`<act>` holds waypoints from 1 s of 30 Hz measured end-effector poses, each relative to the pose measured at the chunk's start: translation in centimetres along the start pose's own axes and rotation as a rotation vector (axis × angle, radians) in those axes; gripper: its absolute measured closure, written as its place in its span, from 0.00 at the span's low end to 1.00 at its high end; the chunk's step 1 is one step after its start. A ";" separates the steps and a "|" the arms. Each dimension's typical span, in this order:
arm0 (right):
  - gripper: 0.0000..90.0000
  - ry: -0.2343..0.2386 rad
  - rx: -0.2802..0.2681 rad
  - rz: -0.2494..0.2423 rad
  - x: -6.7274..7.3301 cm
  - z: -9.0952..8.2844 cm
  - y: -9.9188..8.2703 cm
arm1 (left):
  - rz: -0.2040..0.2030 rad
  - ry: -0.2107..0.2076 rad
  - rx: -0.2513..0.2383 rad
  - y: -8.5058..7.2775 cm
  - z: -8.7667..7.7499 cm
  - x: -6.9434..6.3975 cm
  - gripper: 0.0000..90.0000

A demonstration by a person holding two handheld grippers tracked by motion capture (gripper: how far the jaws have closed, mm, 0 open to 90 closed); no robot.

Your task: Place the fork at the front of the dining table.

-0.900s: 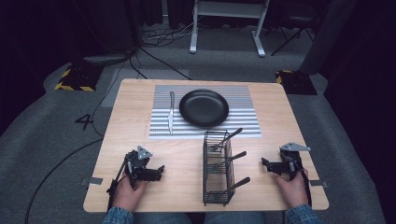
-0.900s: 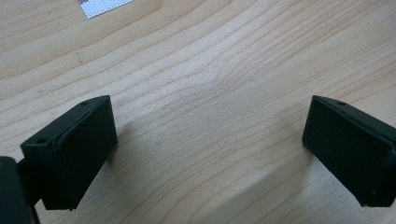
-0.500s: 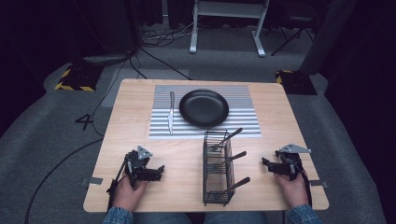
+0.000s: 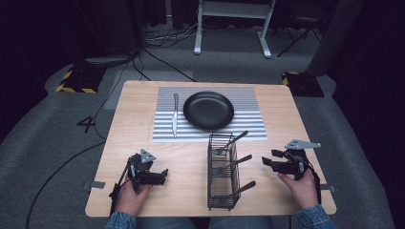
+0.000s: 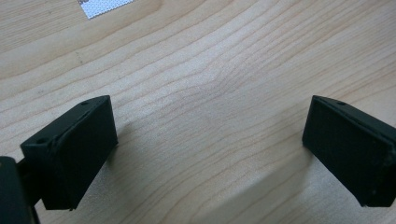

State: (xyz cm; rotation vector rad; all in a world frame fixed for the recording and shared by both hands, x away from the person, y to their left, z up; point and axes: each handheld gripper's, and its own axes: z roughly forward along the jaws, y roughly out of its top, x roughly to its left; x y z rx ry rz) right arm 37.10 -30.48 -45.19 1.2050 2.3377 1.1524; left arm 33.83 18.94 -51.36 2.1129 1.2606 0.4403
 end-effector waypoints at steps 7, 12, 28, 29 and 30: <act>0.44 0.058 -0.012 -0.028 0.9 -0.5 2.0 | 0.000 -0.001 0.000 0.0 0.0 0.0 0.04; 0.44 0.103 -0.028 -0.028 1.4 -0.9 3.3 | 0.000 0.000 0.000 0.0 0.0 0.0 0.04; 0.45 0.186 -0.081 -0.116 4.6 -0.8 7.6 | -0.001 -0.001 0.000 0.0 0.0 0.0 0.04; 0.45 0.190 -0.081 -0.120 4.7 -0.7 7.7 | 0.000 0.000 0.000 0.0 0.0 0.0 0.04; 0.46 0.196 -0.082 -0.124 4.9 -0.6 8.0 | 0.000 0.000 0.000 0.0 0.0 0.0 0.04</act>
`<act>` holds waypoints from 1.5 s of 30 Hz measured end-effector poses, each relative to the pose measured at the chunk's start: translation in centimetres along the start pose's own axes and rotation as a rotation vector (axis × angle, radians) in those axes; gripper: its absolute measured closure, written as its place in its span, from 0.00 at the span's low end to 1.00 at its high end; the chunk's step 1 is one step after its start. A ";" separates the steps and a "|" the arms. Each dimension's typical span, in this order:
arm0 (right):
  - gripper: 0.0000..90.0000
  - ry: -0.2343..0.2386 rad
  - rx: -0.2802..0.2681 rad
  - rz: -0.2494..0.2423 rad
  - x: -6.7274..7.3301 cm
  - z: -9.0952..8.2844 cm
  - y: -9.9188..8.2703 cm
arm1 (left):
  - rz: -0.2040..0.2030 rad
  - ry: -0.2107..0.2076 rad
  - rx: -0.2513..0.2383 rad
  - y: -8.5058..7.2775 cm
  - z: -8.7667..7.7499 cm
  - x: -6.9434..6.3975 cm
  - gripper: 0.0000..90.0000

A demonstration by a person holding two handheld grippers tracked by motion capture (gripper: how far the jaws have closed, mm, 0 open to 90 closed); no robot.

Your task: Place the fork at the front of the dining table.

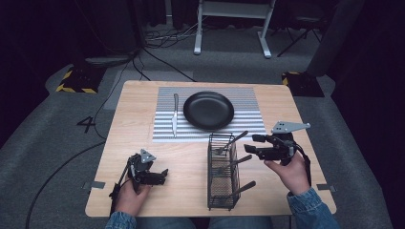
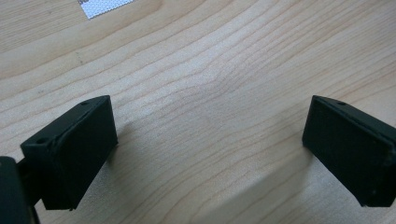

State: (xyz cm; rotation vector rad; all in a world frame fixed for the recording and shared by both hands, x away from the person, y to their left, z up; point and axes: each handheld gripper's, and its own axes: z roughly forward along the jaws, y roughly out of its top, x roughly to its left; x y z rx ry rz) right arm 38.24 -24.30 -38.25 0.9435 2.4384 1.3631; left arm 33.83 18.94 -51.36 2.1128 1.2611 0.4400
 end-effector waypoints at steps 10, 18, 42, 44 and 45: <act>0.57 0.038 0.009 -0.002 0.3 1.7 1.3 | 0.000 0.000 0.000 0.0 0.0 0.0 0.04; 0.75 0.065 0.034 0.040 -0.2 3.2 1.6 | 0.000 0.000 0.000 0.0 0.0 0.0 0.04; 0.96 0.065 -0.004 -0.028 1.4 1.3 4.0 | 0.000 0.000 0.000 0.0 0.0 0.0 0.04; 0.96 0.071 -0.014 -0.024 1.4 1.1 4.2 | 0.000 -0.001 0.000 0.0 0.0 0.0 0.04; 0.96 0.074 -0.019 -0.022 1.3 0.9 4.3 | 0.000 0.000 0.000 0.0 0.0 0.0 0.04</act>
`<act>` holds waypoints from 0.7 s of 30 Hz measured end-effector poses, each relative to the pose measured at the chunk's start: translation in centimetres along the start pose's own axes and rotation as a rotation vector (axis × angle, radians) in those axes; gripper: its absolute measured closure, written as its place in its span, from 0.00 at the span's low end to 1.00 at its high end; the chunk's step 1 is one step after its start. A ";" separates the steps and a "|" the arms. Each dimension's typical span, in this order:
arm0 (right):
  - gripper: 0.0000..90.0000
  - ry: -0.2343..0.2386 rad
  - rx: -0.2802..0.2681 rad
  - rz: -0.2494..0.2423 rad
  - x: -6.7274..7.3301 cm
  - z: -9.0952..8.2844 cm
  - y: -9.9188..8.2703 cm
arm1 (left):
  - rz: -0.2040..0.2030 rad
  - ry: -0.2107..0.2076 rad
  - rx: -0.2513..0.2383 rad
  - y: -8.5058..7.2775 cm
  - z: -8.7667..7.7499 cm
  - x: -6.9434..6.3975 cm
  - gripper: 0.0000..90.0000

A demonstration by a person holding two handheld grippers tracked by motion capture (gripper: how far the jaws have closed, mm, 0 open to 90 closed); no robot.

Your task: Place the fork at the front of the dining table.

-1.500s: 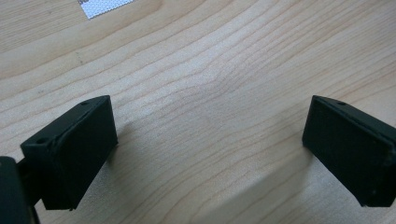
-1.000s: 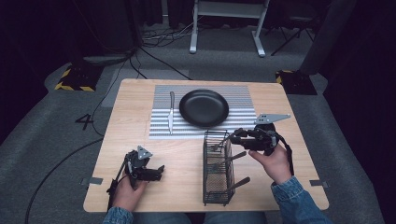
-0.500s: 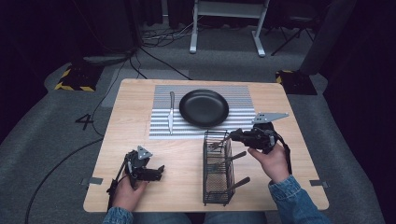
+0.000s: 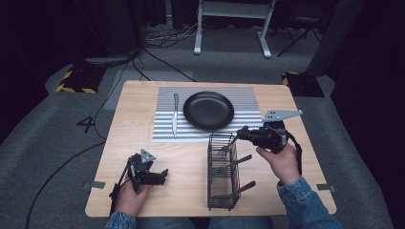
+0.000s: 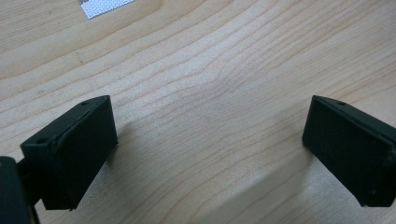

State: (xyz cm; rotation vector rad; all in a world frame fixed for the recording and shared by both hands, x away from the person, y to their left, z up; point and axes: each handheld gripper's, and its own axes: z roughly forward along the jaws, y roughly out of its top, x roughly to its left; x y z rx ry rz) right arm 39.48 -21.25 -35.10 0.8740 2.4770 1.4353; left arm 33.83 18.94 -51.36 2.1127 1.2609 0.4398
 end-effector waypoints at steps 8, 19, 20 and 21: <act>0.96 0.002 -0.069 0.029 -0.8 -1.9 1.1 | 0.000 0.000 0.000 0.0 0.0 0.0 0.04; 0.96 -0.013 -0.112 0.009 -1.0 -4.0 3.1 | 0.000 0.000 0.000 0.0 0.0 0.0 0.04; 0.96 -0.016 -0.116 0.007 -1.0 -4.2 3.2 | 0.000 0.000 0.000 0.0 0.0 0.0 0.04; 0.96 -0.021 -0.122 0.004 -1.0 -4.5 3.4 | 0.000 0.000 0.000 0.0 0.0 0.0 0.04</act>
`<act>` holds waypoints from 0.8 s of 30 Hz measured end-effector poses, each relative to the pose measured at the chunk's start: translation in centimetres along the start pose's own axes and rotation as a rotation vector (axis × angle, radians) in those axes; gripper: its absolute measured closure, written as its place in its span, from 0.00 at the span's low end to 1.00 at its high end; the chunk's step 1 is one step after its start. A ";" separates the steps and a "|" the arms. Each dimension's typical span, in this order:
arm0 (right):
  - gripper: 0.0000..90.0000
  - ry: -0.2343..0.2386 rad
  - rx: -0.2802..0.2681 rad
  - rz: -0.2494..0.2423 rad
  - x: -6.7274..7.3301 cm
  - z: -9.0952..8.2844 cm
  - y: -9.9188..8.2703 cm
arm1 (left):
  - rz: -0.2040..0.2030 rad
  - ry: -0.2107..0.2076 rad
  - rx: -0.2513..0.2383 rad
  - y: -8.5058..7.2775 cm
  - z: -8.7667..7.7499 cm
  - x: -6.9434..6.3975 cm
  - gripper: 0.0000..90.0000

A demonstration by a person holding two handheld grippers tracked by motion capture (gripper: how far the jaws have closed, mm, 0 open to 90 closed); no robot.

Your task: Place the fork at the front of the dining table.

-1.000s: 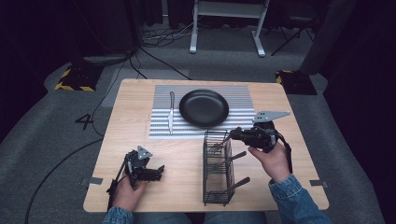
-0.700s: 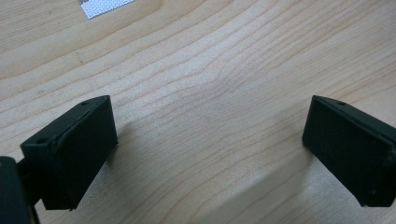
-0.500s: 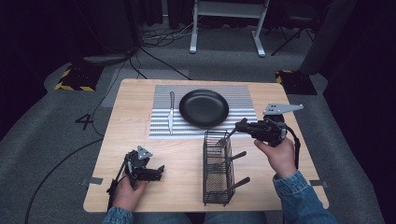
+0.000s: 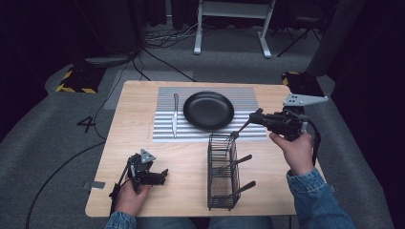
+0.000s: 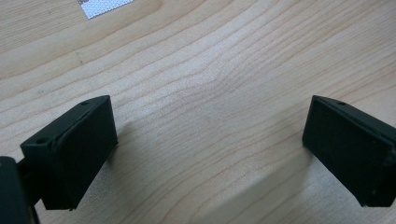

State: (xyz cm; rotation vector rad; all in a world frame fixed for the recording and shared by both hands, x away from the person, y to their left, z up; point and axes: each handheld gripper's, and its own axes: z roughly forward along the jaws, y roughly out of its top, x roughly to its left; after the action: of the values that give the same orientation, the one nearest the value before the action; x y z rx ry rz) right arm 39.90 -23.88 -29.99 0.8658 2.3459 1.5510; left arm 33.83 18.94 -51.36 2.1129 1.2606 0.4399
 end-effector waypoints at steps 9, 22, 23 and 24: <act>0.96 -0.042 -0.040 -0.016 -0.4 -1.8 1.5 | 0.000 0.000 0.000 0.0 0.0 0.0 0.04; 0.96 -0.119 -0.038 0.004 -2.6 -1.5 1.7 | -0.001 0.000 0.000 0.0 0.0 0.0 0.04; 0.96 -0.123 -0.036 0.007 -2.8 -1.4 1.7 | 0.000 0.000 0.000 0.0 0.0 0.0 0.04; 0.96 -0.128 -0.034 0.012 -3.0 -1.2 1.6 | -0.001 0.000 0.000 0.0 0.0 0.0 0.04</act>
State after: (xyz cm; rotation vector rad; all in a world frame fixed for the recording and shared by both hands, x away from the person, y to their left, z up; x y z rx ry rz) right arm 42.37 -26.10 -28.49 0.9432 2.2234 1.4883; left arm 33.83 18.93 -51.36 2.1125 1.2611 0.4390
